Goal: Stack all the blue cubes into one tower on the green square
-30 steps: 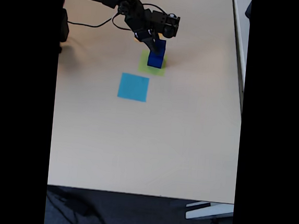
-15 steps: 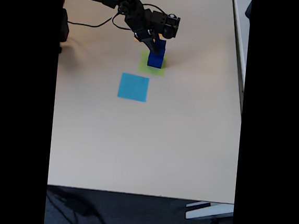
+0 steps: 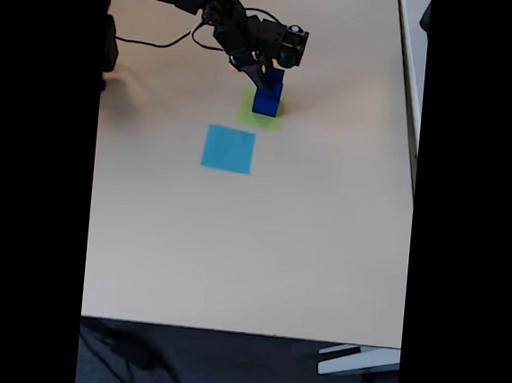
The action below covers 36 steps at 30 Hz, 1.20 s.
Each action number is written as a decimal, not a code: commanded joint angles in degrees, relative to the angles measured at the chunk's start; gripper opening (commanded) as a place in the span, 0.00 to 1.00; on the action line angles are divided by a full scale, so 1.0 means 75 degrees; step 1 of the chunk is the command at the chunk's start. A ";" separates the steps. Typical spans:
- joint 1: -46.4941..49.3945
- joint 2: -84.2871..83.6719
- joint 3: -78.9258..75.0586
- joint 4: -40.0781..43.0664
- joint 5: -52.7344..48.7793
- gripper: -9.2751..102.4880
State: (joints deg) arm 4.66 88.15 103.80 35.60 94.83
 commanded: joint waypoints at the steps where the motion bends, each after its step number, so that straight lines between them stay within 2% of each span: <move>1: 0.0047 0.0211 -0.0023 -0.0164 0.0082 0.09; 36: 0.0141 0.0176 0.0012 -0.0176 0.0070 0.10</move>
State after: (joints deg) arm 5.62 88.15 104.59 35.60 95.80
